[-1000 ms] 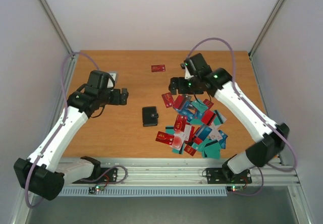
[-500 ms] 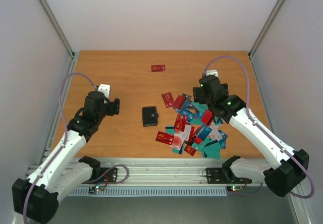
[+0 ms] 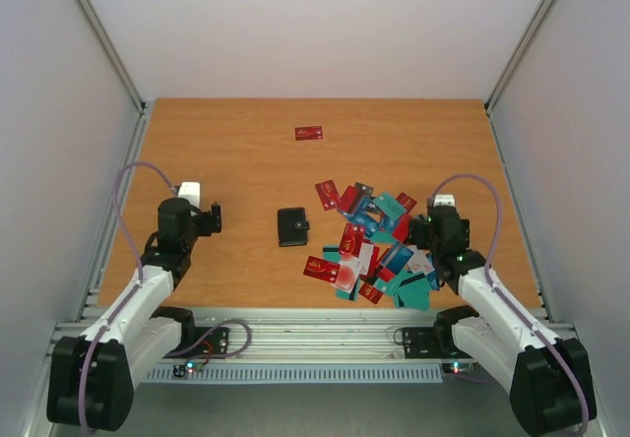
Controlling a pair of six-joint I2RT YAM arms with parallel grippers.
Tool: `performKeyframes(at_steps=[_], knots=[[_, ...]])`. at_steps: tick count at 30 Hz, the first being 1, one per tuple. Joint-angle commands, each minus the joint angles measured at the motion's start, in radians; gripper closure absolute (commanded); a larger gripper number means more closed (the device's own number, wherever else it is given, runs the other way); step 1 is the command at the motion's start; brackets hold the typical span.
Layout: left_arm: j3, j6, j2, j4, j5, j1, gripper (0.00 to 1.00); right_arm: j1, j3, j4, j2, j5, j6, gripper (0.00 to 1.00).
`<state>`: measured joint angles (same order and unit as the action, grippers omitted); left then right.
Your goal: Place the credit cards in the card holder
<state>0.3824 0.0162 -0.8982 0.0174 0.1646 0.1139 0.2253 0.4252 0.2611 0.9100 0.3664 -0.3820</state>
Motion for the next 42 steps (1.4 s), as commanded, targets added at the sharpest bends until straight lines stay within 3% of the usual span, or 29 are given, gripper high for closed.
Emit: performKeyframes(at_steps=[1,4,7,10,15,20,24,28,31,34,36,39,42], knots=[[-0.101,-0.015,-0.058,-0.315,-0.020,-0.026,0.01,-0.018,-0.177,-0.434,-0.083,-0.061,-0.100,0.02],[-0.096,-0.029,-0.100,-0.352,-0.049,-0.037,0.01,-0.025,-0.225,-0.559,-0.063,-0.068,-0.125,0.02],[-0.067,-0.019,-0.176,-0.394,-0.056,-0.053,0.01,-0.036,-0.207,-0.663,0.056,-0.097,-0.143,0.02],[-0.061,-0.019,-0.239,-0.487,-0.088,-0.086,0.01,-0.070,-0.190,-0.816,0.187,-0.167,-0.124,0.01],[-0.063,-0.035,-0.322,-0.642,-0.198,-0.185,0.01,-0.141,-0.153,-0.923,0.309,-0.306,-0.091,0.01],[-0.069,-0.099,-0.415,-0.823,-0.283,-0.218,0.01,-0.156,-0.172,-0.786,0.201,-0.306,-0.107,0.01],[-0.069,-0.109,-0.551,-0.977,-0.267,-0.224,0.01,-0.167,-0.190,-0.703,0.103,-0.329,-0.091,0.01],[-0.020,-0.092,-0.573,-0.909,-0.318,-0.224,0.01,-0.167,-0.189,-0.655,0.078,-0.345,-0.086,0.01],[-0.033,-0.095,-0.584,-0.953,-0.338,-0.224,0.01,-0.177,-0.180,-0.795,0.194,-0.344,-0.125,0.02],[-0.039,-0.082,-0.601,-0.985,-0.366,-0.224,0.00,-0.192,-0.132,-1.038,0.405,-0.424,-0.135,0.01],[-0.055,-0.075,-0.612,-1.022,-0.372,-0.224,0.01,-0.195,-0.087,-1.090,0.514,-0.456,-0.160,0.01],[-0.090,-0.084,-0.671,-1.139,-0.342,-0.225,0.01,-0.257,-0.105,-1.327,0.695,-0.484,-0.109,0.01],[-0.056,-0.081,-0.658,-1.054,-0.342,-0.220,0.00,-0.314,-0.008,-1.086,0.668,-0.558,-0.073,0.02]])
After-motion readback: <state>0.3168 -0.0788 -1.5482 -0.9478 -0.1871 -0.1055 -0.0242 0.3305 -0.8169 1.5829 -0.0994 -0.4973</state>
